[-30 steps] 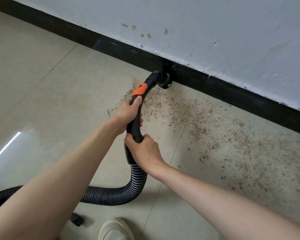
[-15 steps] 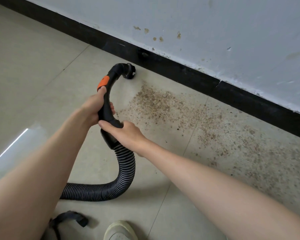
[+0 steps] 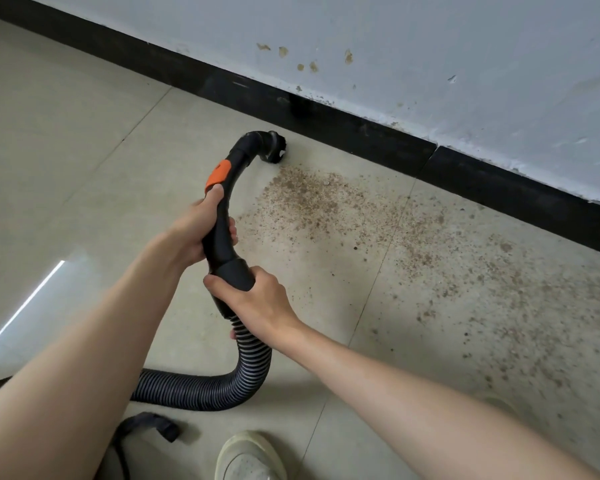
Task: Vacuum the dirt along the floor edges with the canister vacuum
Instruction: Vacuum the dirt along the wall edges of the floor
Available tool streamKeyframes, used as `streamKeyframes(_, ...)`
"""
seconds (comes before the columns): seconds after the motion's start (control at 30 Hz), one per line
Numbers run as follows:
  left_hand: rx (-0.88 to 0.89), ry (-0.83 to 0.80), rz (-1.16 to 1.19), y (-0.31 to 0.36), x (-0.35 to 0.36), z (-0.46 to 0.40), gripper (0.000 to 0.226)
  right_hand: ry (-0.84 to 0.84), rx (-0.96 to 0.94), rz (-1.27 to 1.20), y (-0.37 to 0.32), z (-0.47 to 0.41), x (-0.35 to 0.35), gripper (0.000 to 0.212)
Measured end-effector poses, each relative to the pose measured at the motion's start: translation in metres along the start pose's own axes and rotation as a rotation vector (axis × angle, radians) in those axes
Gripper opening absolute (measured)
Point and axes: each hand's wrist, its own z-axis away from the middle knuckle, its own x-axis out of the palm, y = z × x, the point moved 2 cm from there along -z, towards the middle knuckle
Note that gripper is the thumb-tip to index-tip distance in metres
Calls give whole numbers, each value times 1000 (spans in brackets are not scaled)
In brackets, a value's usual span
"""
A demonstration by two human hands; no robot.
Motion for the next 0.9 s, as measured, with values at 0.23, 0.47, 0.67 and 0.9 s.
streamKeyframes(0.23, 39, -36, -114, -11, 30, 14, 39, 50, 37, -15, 12, 18, -10, 43)
streamKeyframes(0.47, 58, -118, -177, -18, 53, 23, 37, 98, 67, -24, 20, 31, -16, 49)
streamKeyframes(0.67, 87, -187, -264, -21, 78, 24, 37, 157, 58, -105, 30, 36, -29, 36)
streamKeyframes(0.9, 128, -158, -284, -9, 75, 19, 40, 145, 34, -107, 17, 27, -27, 35)
